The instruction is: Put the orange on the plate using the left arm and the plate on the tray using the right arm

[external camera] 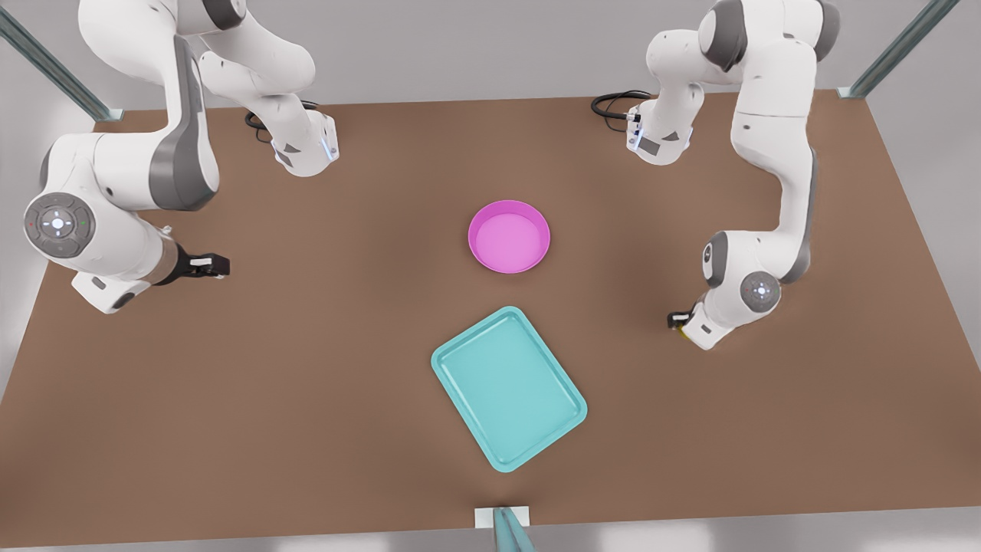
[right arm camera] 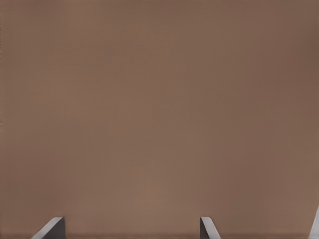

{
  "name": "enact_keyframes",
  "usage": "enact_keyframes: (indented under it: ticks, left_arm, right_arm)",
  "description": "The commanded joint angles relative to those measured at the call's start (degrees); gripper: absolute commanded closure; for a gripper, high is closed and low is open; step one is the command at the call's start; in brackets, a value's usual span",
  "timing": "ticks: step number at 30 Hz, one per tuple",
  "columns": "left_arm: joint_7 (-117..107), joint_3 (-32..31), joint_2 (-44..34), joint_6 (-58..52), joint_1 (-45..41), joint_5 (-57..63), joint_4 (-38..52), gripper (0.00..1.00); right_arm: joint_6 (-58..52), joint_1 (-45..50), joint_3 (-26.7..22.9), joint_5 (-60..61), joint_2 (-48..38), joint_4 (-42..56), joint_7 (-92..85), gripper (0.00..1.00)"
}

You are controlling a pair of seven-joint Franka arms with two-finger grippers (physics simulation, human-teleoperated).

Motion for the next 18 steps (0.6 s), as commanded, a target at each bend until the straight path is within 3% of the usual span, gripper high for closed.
enact_keyframes:
  ticks: [1, 6, 12, 18]
  left_arm:
    - [-17.6, -3.5, 0.1, -17.3, -7.3, -1.6, 8.6, 0.34]
    - [-42.3, -5.9, 7.6, -18.1, -26.9, -4.4, 18.6, 0.35]
    - [-48.2, -7.7, 8.3, -23.2, -32.9, -7.5, 14.6, 0.35]
    - [-48.4, -7.4, 8.3, -28.1, -33.3, -6.7, 12.2, 0.33]
  right_arm:
    - [-0.4, -0.2, 0.0, 0.1, -0.1, 0.0, -0.1, 0.0]
    - [-0.7, -0.4, 0.0, 0.1, 0.2, 0.0, -0.1, 0.0]
    - [-1.1, -0.8, 0.0, 0.1, 0.4, 0.0, -0.1, 0.0]
    - [-1.7, -1.2, 0.0, 4.1, 1.6, -2.1, -0.2, 0.0]
